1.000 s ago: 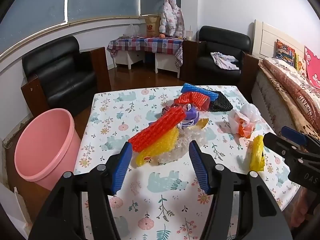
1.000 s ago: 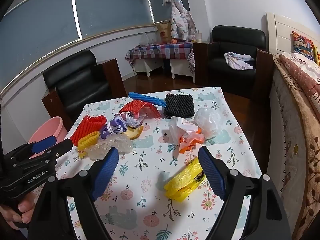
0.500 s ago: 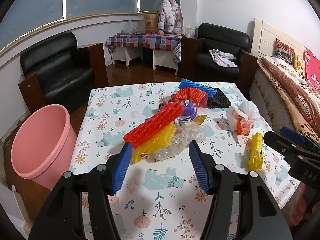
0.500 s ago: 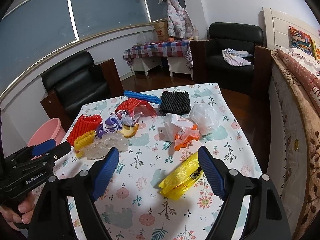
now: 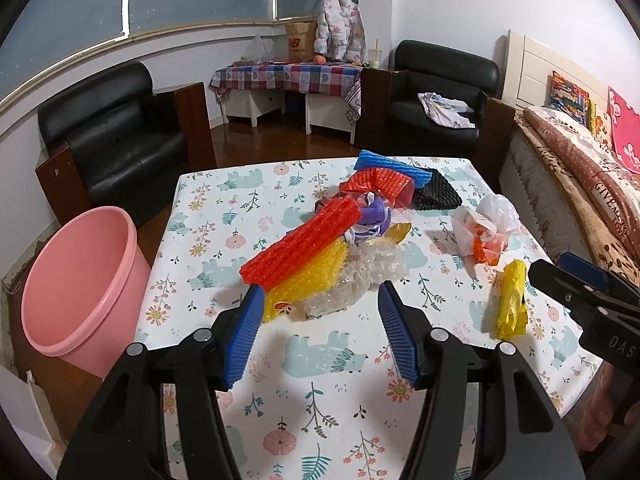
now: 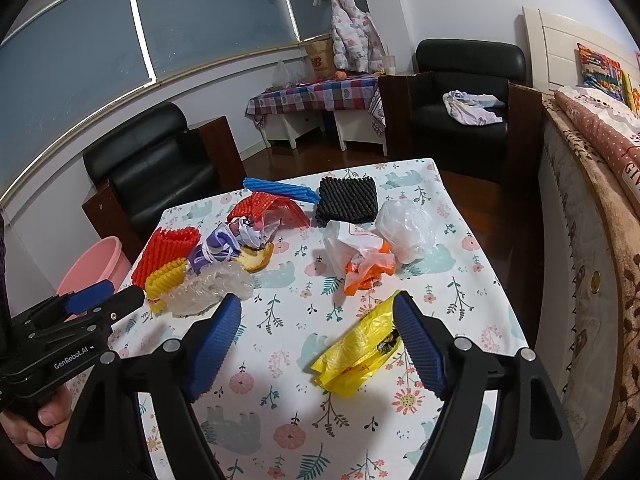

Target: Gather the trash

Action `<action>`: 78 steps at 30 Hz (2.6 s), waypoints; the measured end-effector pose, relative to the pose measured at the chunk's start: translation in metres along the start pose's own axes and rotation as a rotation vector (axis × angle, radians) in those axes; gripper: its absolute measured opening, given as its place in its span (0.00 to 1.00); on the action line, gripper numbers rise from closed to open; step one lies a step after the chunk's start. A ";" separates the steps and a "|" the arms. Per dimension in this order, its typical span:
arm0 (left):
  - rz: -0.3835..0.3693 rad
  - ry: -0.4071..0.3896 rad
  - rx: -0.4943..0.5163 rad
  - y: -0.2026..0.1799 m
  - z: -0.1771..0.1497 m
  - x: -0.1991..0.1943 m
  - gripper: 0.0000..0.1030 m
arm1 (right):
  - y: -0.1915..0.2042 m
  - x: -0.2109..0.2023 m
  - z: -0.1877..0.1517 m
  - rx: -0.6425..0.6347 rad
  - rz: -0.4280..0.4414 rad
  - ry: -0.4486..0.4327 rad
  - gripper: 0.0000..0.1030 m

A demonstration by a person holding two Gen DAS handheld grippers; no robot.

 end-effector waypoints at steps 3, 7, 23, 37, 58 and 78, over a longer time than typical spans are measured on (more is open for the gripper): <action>0.000 0.000 0.001 0.000 0.000 0.000 0.58 | 0.000 0.000 0.000 0.000 0.001 -0.001 0.75; 0.001 0.002 0.000 0.000 -0.001 0.000 0.58 | -0.001 -0.001 0.000 -0.001 0.001 -0.003 0.75; 0.000 0.001 0.005 -0.002 -0.002 0.000 0.58 | -0.001 -0.002 -0.001 -0.003 0.006 -0.002 0.74; 0.000 0.002 0.007 -0.003 -0.002 0.000 0.58 | 0.004 0.000 -0.001 -0.016 0.011 0.011 0.73; -0.005 0.011 0.006 -0.003 -0.004 0.002 0.58 | 0.002 0.005 -0.004 -0.011 0.016 0.026 0.72; -0.116 -0.008 0.089 0.025 0.027 -0.002 0.58 | -0.015 0.014 -0.002 -0.001 0.010 0.044 0.69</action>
Point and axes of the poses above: each gripper's, at about its wrist camera, not at the fingertips, and x roughly the way its jaws point, y to its left, z to its top, the point moved 9 cm from there along x, roughly the way its jaws point, and after that the axes turned 4 degrees about -x, right-handed, at the moved point
